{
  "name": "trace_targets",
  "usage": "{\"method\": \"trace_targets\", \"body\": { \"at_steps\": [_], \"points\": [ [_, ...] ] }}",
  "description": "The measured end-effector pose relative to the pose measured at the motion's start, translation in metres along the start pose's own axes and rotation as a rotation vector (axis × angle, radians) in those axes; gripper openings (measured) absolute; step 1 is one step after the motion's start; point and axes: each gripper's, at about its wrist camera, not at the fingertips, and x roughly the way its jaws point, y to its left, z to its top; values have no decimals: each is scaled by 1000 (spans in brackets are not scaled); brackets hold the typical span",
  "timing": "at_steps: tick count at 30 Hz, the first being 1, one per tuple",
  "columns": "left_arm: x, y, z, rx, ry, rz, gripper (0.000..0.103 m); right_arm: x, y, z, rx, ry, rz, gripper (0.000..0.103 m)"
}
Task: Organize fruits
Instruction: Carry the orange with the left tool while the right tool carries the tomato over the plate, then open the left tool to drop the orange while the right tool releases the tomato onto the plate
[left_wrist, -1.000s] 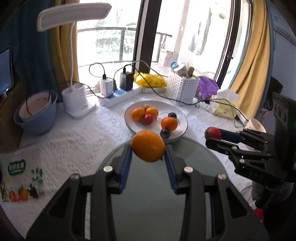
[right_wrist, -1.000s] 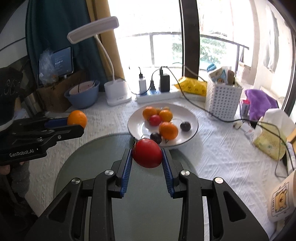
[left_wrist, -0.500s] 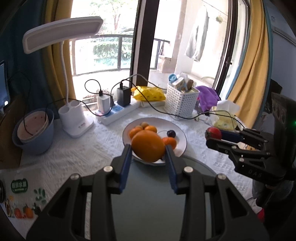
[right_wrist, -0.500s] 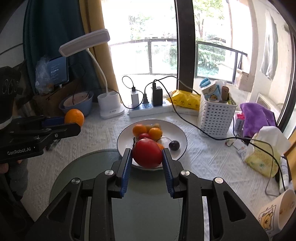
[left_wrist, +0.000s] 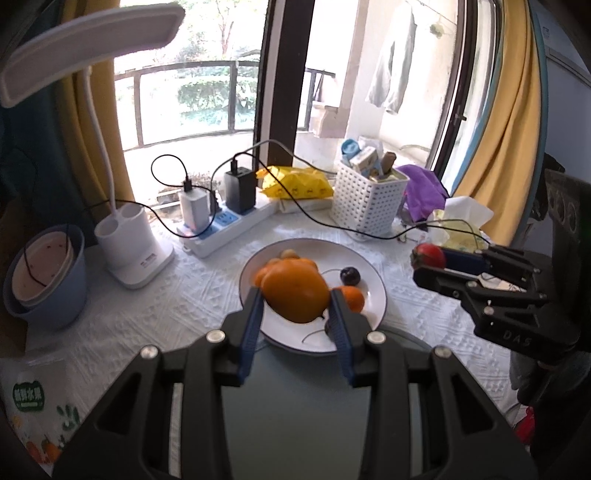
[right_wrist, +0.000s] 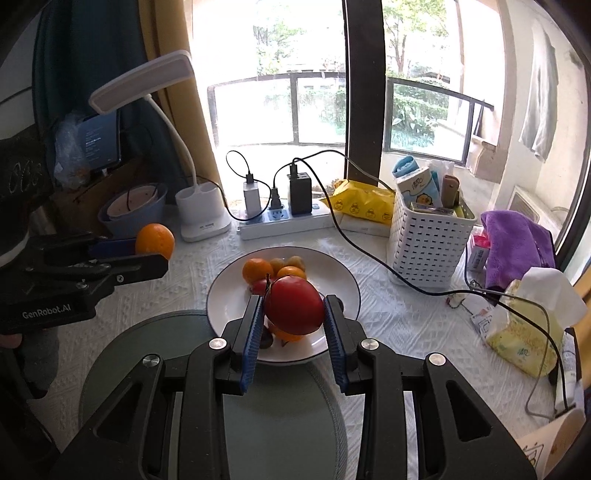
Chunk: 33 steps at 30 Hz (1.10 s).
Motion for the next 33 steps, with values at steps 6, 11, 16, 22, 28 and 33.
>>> {"method": "trace_targets", "body": {
  "at_steps": [6,11,16,22,28,33],
  "points": [
    [23,3,3,1,26,-10,37,19,-11,4,5,25,-6,35],
    [45,5,3,3,62,-18,37,37,-19,5,13,48,-7,35],
    [65,8,2,2,93,-17,37,56,-25,3,23,73,-1,35],
    [84,16,-2,-14,127,-11,37,77,-29,2,29,99,11,35],
    [97,20,-5,-11,148,-1,37,94,-29,5,27,112,27,35],
    [103,25,-4,-19,147,5,37,106,-30,6,25,122,33,35]
  ]
}}
